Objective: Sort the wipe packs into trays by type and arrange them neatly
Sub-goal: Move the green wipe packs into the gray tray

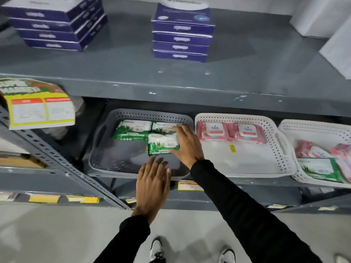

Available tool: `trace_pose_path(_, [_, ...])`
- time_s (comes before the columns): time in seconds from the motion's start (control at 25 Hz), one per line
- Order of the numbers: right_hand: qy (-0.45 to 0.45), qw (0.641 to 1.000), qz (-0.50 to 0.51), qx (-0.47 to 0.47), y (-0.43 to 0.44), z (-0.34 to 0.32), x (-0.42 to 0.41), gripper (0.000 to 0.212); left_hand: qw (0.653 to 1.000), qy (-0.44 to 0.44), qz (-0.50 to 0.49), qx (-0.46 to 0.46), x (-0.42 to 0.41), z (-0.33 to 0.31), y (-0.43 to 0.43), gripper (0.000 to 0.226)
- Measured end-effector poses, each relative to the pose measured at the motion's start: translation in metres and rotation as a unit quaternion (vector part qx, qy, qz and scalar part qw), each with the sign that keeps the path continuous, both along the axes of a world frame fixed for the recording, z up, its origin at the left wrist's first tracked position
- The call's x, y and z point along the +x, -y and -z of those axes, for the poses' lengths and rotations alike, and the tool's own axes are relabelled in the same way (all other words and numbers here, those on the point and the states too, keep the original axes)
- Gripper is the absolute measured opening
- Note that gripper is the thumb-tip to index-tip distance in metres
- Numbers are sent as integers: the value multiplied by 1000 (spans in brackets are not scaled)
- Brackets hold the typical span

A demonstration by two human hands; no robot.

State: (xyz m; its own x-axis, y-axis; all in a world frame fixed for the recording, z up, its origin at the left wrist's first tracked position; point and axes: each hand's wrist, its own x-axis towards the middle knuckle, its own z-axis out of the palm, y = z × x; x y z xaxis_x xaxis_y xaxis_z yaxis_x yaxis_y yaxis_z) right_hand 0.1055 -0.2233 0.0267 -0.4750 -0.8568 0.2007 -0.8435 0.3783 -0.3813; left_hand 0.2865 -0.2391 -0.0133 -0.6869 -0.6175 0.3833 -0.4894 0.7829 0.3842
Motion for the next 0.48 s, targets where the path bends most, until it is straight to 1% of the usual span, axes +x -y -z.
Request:
trace_pose_path(0.08, [24, 999, 20, -41, -29, -17, -22, 68, 999, -12, 45, 4, -27, -7, -12, 35])
trace_pose_path(0.16, [31, 996, 58, -59, -76, -28, -61, 62, 995, -20, 100, 2, -64, -9, -35, 34])
trace_pose_path(0.24, [61, 989, 110, -78, -136, -33, -106, 61, 989, -30, 142, -6, -101, -8, -63, 33])
trace_pose_path(0.32, [110, 975, 171, -87, -203, -34, -151, 64, 983, -27, 180, -16, -134, -6, -97, 34])
trace_pose_path(0.4, [127, 966, 219, -54, -270, -31, -192, 69, 977, -13, 211, -17, -163, -4, -130, 36])
trace_pose_path(0.48, [117, 964, 237, 2, -324, -28, -227, 77, 975, -4, 222, -20, -190, -6, -159, 37])
